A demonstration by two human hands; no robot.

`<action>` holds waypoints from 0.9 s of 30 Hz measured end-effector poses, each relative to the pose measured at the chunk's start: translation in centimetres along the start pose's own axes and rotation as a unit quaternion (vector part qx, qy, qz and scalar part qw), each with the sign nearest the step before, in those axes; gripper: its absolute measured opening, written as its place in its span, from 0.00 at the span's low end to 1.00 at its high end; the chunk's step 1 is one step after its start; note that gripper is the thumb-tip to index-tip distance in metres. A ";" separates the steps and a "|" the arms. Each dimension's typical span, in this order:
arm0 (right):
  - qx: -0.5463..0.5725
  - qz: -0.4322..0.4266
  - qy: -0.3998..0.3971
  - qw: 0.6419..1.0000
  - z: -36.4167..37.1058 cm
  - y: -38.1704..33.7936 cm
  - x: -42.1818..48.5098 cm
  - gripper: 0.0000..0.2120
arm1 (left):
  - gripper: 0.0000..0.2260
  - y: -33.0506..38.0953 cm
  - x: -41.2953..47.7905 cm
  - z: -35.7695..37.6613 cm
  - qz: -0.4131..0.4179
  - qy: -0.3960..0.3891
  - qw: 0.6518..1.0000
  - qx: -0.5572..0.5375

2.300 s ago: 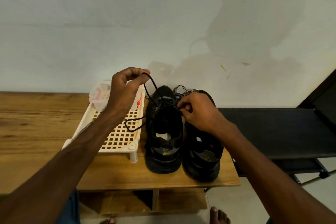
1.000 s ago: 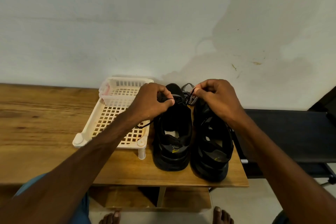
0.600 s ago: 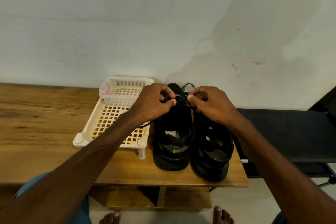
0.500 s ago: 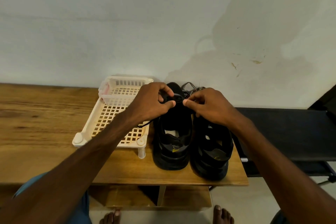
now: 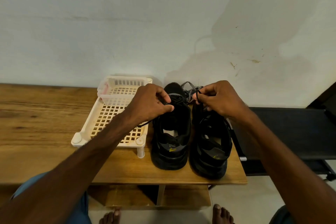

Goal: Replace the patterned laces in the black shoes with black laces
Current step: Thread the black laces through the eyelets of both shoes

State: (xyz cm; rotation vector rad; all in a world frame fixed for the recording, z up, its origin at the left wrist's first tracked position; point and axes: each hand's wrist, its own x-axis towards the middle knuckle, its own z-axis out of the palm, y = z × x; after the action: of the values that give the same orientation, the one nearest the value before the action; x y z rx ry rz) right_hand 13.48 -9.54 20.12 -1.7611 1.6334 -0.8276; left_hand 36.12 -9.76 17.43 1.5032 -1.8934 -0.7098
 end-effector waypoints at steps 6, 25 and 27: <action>-0.054 -0.030 0.065 0.996 -0.1 -0.1 -0.2 0.08 | 0.10 0.3 -0.5 -0.2 -0.003 0.013 0.997 0.077; 0.277 -0.059 0.009 0.959 -1.8 -1.7 -1.0 0.17 | 0.10 1.1 -1.6 0.4 -0.070 0.025 0.993 0.095; 0.306 -0.076 0.027 0.948 -2.0 -1.8 -1.0 0.16 | 0.11 1.2 -1.7 -0.1 -0.079 0.006 0.992 0.101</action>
State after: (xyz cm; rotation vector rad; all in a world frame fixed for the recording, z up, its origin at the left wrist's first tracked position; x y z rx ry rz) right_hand 13.05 -8.43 22.75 -1.4277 1.1033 -1.2995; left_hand 35.74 -7.88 18.15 1.7958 -1.8985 -0.5902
